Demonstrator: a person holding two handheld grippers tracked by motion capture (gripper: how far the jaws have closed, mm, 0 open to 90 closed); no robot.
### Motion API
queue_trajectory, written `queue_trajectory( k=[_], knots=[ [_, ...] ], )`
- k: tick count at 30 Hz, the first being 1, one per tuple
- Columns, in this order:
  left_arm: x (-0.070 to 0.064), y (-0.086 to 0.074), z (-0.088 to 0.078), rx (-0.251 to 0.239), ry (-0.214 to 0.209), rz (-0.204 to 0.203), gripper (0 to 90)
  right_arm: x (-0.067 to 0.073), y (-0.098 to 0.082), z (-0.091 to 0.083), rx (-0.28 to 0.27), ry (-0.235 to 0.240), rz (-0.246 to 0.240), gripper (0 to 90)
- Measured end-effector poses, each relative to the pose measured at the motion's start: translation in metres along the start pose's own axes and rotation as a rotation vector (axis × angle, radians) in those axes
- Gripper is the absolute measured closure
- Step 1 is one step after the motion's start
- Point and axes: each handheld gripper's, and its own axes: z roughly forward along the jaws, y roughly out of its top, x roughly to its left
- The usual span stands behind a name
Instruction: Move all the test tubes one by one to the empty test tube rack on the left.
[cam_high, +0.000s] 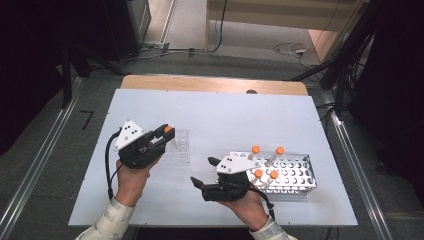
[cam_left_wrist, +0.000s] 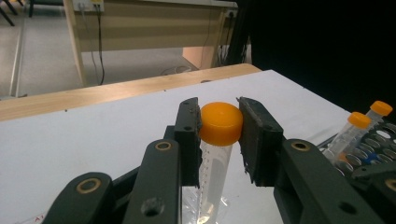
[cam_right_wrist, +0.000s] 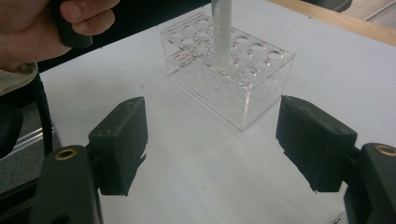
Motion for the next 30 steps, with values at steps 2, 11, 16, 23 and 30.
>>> queue_trajectory(
  k=[2, 11, 16, 23, 30],
  knots=[
    [0.000, 0.001, 0.001, -0.006, 0.010, 0.008, 69.6, 0.000, 0.000, 0.000, -0.002, -0.001, 0.002, 23.0],
    [-0.001, -0.003, 0.008, -0.005, 0.044, 0.060, 69.5, 0.001, 0.001, -0.001, -0.010, 0.001, 0.000, 23.0],
    [-0.001, -0.008, 0.013, -0.001, 0.056, 0.069, 69.4, 0.001, 0.001, -0.002, -0.011, 0.003, 0.002, 23.0],
    [0.001, -0.019, 0.019, 0.024, 0.066, 0.069, 69.5, 0.001, 0.001, -0.003, -0.015, 0.002, 0.004, 23.1],
    [0.001, -0.029, 0.025, 0.049, 0.074, 0.074, 69.4, 0.001, 0.001, -0.004, -0.018, 0.001, 0.004, 23.2]
  ],
)
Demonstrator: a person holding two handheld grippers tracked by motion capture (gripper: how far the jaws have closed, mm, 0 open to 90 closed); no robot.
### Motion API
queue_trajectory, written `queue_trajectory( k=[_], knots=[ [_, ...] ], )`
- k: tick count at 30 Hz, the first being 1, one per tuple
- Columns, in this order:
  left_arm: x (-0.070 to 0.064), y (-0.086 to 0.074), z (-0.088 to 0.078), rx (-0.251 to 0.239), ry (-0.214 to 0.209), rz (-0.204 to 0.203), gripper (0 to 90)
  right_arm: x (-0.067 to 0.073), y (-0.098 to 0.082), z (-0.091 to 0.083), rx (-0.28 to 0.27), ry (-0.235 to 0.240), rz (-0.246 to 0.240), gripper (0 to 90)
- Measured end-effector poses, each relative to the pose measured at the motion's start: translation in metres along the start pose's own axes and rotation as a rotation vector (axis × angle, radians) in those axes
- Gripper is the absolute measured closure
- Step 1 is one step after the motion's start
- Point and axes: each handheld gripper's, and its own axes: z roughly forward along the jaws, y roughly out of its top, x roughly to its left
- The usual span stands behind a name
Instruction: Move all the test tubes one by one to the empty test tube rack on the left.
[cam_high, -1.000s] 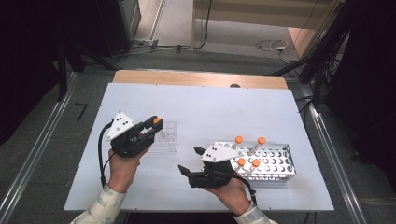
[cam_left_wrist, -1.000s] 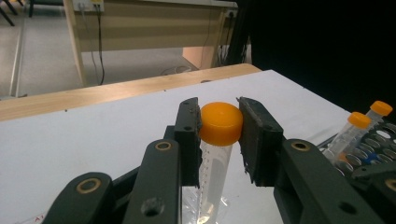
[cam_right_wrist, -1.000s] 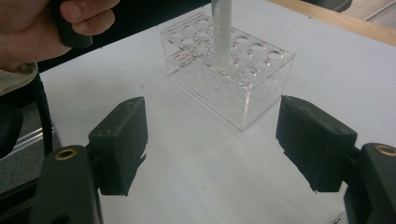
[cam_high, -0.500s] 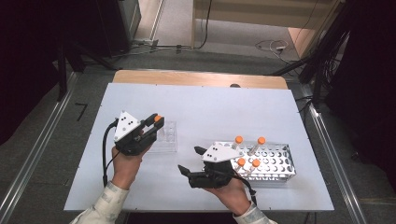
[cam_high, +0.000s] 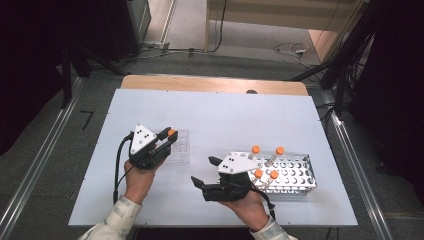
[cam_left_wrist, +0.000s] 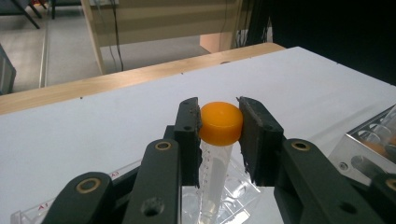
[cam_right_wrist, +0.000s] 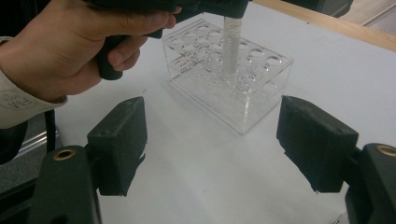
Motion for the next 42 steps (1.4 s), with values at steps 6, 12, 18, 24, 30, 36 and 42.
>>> queue_trajectory(
  k=[6, 12, 18, 24, 30, 36, 42],
  knots=[
    [0.000, -0.007, 0.003, 0.024, 0.006, 0.003, 69.3, 0.000, 0.000, -0.001, -0.002, 0.000, -0.001, 23.2],
    [-0.002, -0.013, 0.006, 0.059, 0.005, 0.012, 68.8, -0.001, 0.000, -0.001, -0.005, 0.000, -0.004, 23.2],
    [0.000, -0.015, 0.006, 0.057, -0.006, -0.014, 63.0, -0.001, 0.000, -0.002, -0.006, 0.001, -0.002, 23.2],
    [0.002, -0.013, 0.002, 0.048, -0.013, -0.053, 44.6, 0.000, 0.000, -0.004, -0.017, -0.003, -0.001, 23.4],
    [0.002, -0.015, -0.011, 0.031, -0.008, -0.079, 28.2, -0.001, 0.000, -0.013, -0.038, -0.006, 0.001, 24.1],
    [0.003, -0.016, -0.027, -0.010, 0.003, -0.090, 26.8, -0.008, -0.003, -0.032, -0.073, -0.036, 0.014, 24.9],
    [0.005, -0.018, -0.037, -0.035, 0.020, -0.096, 26.0, -0.020, -0.007, -0.057, -0.108, -0.080, 0.030, 25.5]
  ],
)
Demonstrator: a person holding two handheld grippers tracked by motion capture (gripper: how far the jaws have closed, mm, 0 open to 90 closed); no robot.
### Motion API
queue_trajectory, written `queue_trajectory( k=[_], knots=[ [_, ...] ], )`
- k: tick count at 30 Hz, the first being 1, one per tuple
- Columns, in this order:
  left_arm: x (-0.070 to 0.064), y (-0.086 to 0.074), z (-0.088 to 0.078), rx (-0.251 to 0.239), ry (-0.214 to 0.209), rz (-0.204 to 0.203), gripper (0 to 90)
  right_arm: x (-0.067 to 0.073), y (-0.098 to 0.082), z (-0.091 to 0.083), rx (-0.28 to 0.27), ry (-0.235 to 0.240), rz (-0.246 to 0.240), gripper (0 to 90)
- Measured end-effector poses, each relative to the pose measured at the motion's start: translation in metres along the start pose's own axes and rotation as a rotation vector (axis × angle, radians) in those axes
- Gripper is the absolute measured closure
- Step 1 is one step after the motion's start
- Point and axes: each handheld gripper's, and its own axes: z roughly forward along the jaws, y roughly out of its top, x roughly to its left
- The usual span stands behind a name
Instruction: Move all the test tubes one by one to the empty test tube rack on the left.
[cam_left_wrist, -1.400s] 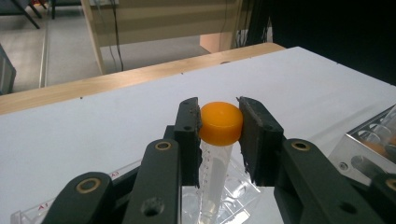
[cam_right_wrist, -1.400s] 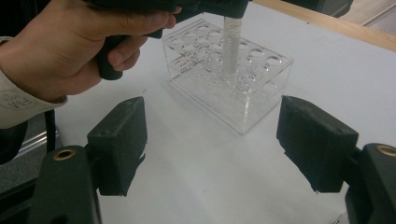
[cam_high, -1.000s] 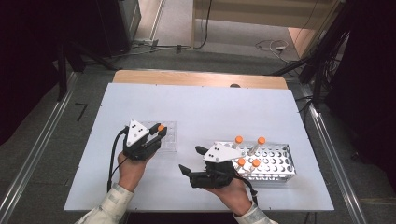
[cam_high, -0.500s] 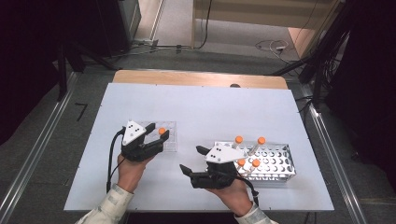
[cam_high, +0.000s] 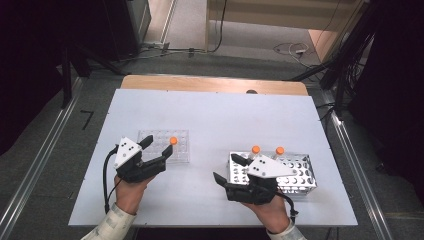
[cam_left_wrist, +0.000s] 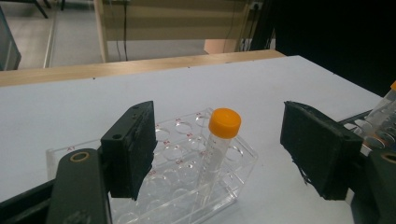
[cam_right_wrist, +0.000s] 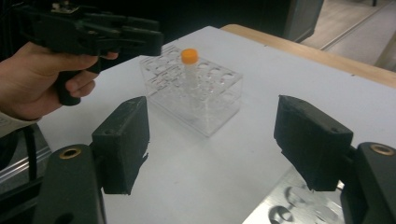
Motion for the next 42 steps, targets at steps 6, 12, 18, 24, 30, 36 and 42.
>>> queue_trajectory(
  k=[6, 12, 18, 24, 30, 36, 42],
  knots=[
    [0.002, -0.001, -0.005, -0.006, 0.008, -0.005, 21.4, -0.014, -0.002, -0.024, -0.033, -0.050, 0.015, 25.8],
    [0.005, -0.003, -0.006, -0.001, 0.031, -0.010, 16.7, -0.030, -0.012, -0.043, -0.046, -0.104, 0.035, 26.1],
    [0.006, -0.005, -0.005, 0.005, 0.040, -0.011, 16.7, -0.048, -0.031, -0.057, -0.038, -0.149, 0.064, 27.2],
    [0.006, -0.006, -0.004, 0.010, 0.041, -0.011, 16.7, -0.058, -0.045, -0.066, -0.034, -0.167, 0.077, 27.5],
    [0.006, -0.007, -0.004, 0.010, 0.041, -0.011, 16.8, -0.061, -0.057, -0.066, -0.010, -0.171, 0.064, 28.3],
    [0.006, -0.007, -0.004, 0.011, 0.042, -0.014, 16.8, -0.064, -0.063, -0.070, -0.006, -0.172, 0.065, 30.1],
    [0.005, -0.007, -0.004, 0.012, 0.043, -0.010, 16.8, -0.068, -0.072, -0.069, 0.022, -0.174, 0.073, 32.0]
  ],
)
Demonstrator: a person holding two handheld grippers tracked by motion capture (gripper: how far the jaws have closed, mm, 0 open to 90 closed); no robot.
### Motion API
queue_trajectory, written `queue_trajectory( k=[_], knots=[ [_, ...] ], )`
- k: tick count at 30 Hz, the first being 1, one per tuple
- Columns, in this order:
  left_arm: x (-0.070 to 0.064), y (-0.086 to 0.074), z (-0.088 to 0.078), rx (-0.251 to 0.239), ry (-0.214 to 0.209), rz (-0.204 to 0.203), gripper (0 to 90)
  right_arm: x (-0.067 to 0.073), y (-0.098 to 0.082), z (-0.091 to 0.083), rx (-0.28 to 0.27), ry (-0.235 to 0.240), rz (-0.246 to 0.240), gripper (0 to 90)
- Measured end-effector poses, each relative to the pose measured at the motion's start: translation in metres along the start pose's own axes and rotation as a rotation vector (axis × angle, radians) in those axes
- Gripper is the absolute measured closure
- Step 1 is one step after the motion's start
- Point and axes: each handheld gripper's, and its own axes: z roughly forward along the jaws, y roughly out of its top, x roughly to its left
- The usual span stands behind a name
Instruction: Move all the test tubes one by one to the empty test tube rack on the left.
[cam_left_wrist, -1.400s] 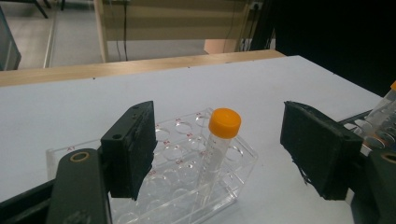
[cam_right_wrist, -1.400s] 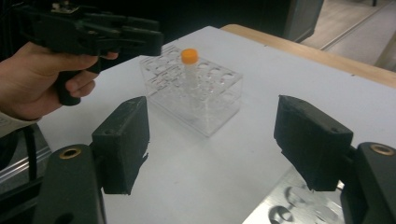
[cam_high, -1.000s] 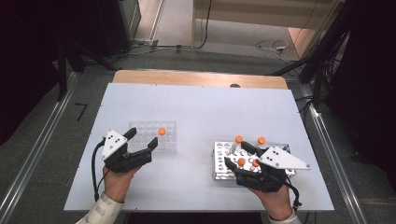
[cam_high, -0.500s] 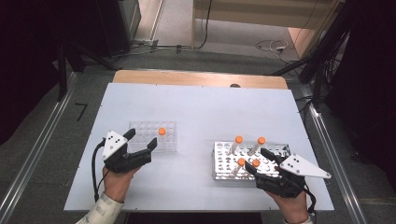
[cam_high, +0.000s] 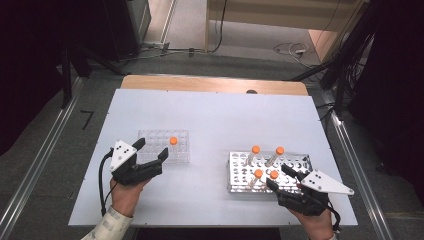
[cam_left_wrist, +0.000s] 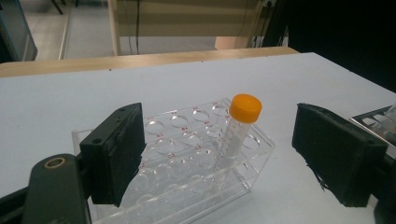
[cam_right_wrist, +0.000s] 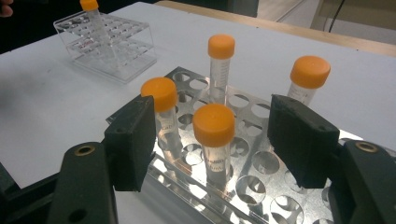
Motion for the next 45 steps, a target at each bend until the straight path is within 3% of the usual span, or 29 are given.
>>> queue_trajectory(
  k=[17, 23, 45],
  knots=[
    [0.001, 0.000, 0.000, 0.003, -0.001, 0.002, 17.6, -0.004, -0.012, 0.008, 0.029, 0.002, -0.012, 46.1],
    [0.000, -0.001, 0.000, 0.005, -0.001, 0.003, 17.7, -0.004, -0.019, 0.015, 0.046, -0.018, -0.039, 50.7],
    [0.000, -0.001, 0.001, 0.011, -0.002, 0.002, 17.7, -0.005, -0.025, 0.019, 0.046, -0.020, -0.044, 68.6]
  ],
)
